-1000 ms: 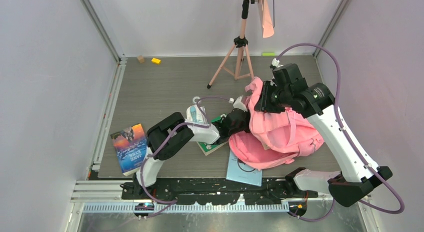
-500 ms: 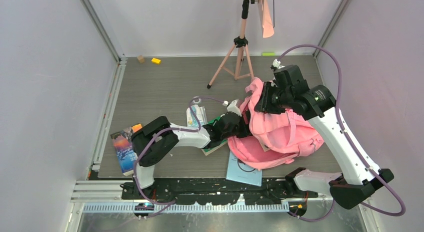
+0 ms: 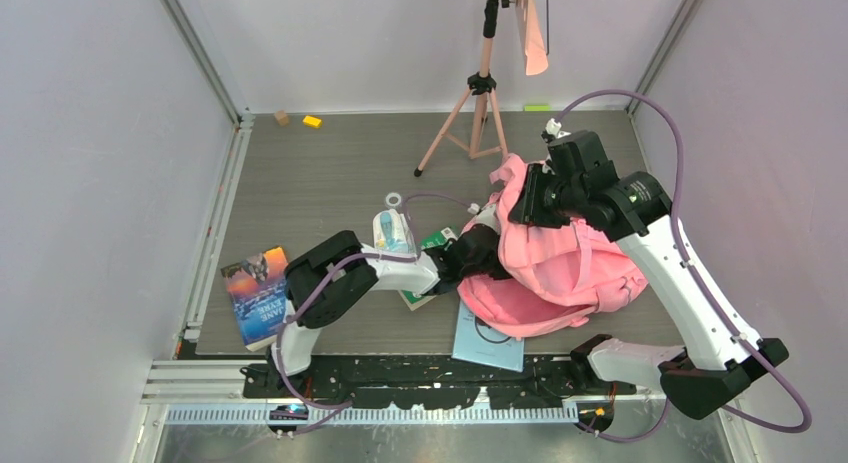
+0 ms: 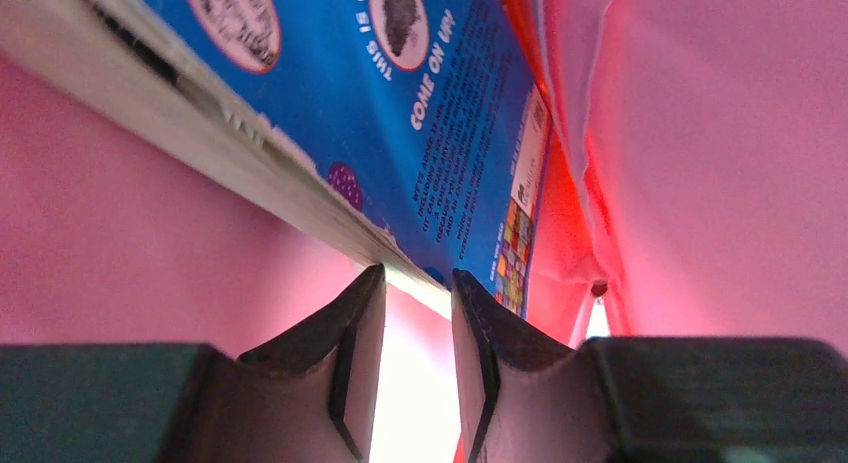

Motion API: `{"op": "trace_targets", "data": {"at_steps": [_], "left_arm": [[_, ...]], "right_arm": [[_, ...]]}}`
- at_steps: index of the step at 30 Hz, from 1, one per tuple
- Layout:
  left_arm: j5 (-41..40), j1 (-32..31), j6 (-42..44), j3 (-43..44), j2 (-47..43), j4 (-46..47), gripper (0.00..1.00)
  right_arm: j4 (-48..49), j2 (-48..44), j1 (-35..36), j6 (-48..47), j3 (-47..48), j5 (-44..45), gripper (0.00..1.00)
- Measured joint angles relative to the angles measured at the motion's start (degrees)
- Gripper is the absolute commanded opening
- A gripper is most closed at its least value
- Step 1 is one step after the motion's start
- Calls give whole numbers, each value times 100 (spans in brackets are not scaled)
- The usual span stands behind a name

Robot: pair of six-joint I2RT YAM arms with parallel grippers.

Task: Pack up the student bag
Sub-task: Place the book in the student bag, then pick up the book from the center of the board.

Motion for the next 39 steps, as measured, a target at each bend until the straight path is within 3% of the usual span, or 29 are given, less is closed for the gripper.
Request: {"op": "trace_targets", "data": {"at_steps": [12,15,19,24,29,39], "left_arm": [[310,-153,387,1447,1051,59,33],[306,-155,527,1447,1051,33,42],[234,-151,780,1300,953,4,66],[-48,-131,1397,461,101,-122,85],[-393,-133,2052,-326,-1161,-474,96],[-780,291,3460,-1259,-2946,-2293,99]], "right_arm": [[48,-55,0,0,-17,72,0],[46,-90,0,2,-33,105,1],[107,-122,2,9,-83,164,0],[140,-247,2,17,-109,284,0],[192,-289,2,20,-146,428,0],[514,-459,55,87,-522,597,0]]}}
